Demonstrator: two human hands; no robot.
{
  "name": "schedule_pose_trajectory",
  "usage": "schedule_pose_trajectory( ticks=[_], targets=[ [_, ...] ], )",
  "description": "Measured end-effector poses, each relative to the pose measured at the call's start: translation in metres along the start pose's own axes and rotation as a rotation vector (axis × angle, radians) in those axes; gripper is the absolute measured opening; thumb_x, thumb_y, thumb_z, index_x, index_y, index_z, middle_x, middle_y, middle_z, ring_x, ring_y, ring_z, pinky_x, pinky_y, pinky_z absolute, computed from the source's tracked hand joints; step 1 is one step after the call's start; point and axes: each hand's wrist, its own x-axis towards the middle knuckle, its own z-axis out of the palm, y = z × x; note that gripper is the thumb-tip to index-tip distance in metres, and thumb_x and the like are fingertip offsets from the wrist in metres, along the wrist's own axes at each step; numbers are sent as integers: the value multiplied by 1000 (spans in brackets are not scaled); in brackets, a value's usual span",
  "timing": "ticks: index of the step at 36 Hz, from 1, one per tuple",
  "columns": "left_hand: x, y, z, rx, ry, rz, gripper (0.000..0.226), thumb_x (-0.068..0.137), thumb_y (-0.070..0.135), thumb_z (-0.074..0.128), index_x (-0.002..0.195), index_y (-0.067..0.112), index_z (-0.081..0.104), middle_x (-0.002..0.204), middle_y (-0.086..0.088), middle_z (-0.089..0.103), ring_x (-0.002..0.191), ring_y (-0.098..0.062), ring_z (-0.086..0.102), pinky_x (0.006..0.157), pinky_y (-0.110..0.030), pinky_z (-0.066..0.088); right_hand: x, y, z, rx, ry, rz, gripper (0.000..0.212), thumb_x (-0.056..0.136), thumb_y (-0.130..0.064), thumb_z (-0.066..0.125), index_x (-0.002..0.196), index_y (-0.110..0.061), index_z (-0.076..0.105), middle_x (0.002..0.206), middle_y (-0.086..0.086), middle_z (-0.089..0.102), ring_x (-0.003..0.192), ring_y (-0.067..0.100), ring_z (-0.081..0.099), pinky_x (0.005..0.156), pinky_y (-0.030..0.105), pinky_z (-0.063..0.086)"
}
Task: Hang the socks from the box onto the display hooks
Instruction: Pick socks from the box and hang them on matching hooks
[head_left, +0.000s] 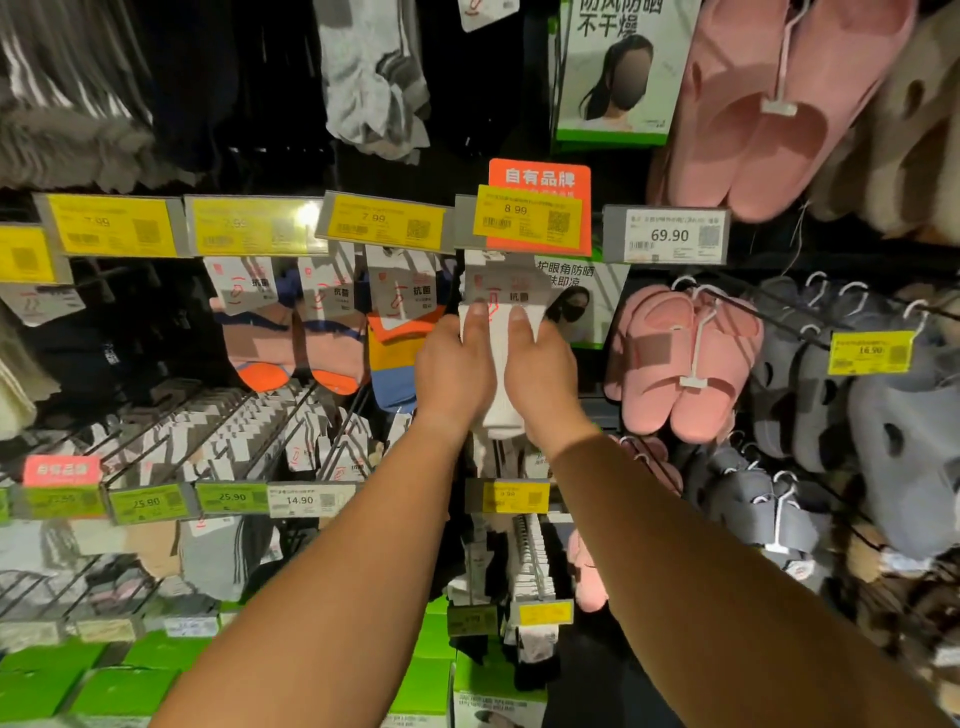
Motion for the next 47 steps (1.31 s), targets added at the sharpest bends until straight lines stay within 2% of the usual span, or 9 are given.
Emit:
schedule_pose_trajectory(
  ticks=[5, 12, 22, 25, 28, 32, 38, 43, 47],
  targets=[
    [29, -18, 14, 188, -120, -126, 52, 107, 46, 35, 111, -1, 57, 120, -27, 62, 108, -43, 57, 72, -34, 32, 36, 5, 13, -152, -26, 93, 52, 104, -47, 35, 126, -3, 54, 129, 21, 59, 115, 39, 56, 85, 37, 44],
    [11, -55, 24, 274, -141, -121, 46, 106, 47, 40, 94, 3, 48, 87, -16, 58, 92, -40, 60, 63, -36, 30, 20, 56, 14, -303, -86, 88, 58, 101, -57, 34, 116, -4, 53, 119, 22, 61, 111, 39, 57, 79, 38, 40],
    [-14, -69, 20, 466, -286, -27, 49, 101, 50, 47, 105, 4, 63, 102, -19, 69, 98, -40, 64, 69, -35, 42, -15, 81, -11, -444, 34, 124, 48, 101, -52, 40, 102, -7, 56, 103, 19, 66, 103, 35, 62, 79, 37, 44],
    [-41, -57, 36, 458, -422, 57, 43, 99, 51, 48, 101, 11, 64, 100, -16, 71, 99, -39, 65, 75, -37, 48, -42, 90, -41, -630, 115, 115, 49, 105, -46, 31, 112, -8, 61, 111, 16, 65, 108, 33, 60, 84, 36, 45],
    [-86, -45, 67, 484, -572, 193, 42, 99, 46, 45, 104, 10, 64, 108, -19, 69, 104, -40, 64, 82, -38, 49, -83, 116, -79, -675, 228, 120, 65, 100, -60, 16, 105, -17, 64, 106, 7, 66, 105, 30, 63, 86, 37, 48],
    [-187, -27, 110, 443, -868, 288, 44, 99, 45, 41, 105, 9, 67, 112, -18, 69, 105, -37, 64, 84, -37, 48, -178, 166, -156, -591, 366, 505, 47, 101, -45, 45, 120, -2, 52, 112, 19, 65, 106, 38, 61, 84, 40, 46],
    [-369, -16, 143, 354, -1372, 271, 50, 97, 46, 48, 124, 4, 58, 123, -18, 62, 117, -37, 58, 98, -40, 47, -370, 230, -272, -737, 480, 979, 33, 99, -26, 48, 127, -10, 56, 127, 14, 60, 117, 32, 59, 92, 35, 47],
    [-491, 0, 157, 537, -1553, 544, 46, 104, 47, 40, 127, 14, 61, 131, -13, 62, 122, -36, 56, 97, -40, 46, -506, 253, -320, -603, 677, 1285, 34, 99, -26, 45, 127, -8, 53, 125, 15, 61, 115, 34, 60, 88, 37, 48],
    [-571, 2, 176, 623, -1628, 629, 46, 101, 51, 41, 122, 15, 62, 127, -14, 65, 118, -36, 59, 95, -40, 49, -555, 270, -351, -518, 709, 1340, 26, 97, -24, 46, 116, -7, 50, 121, 17, 62, 113, 35, 61, 90, 37, 49]
  ],
)
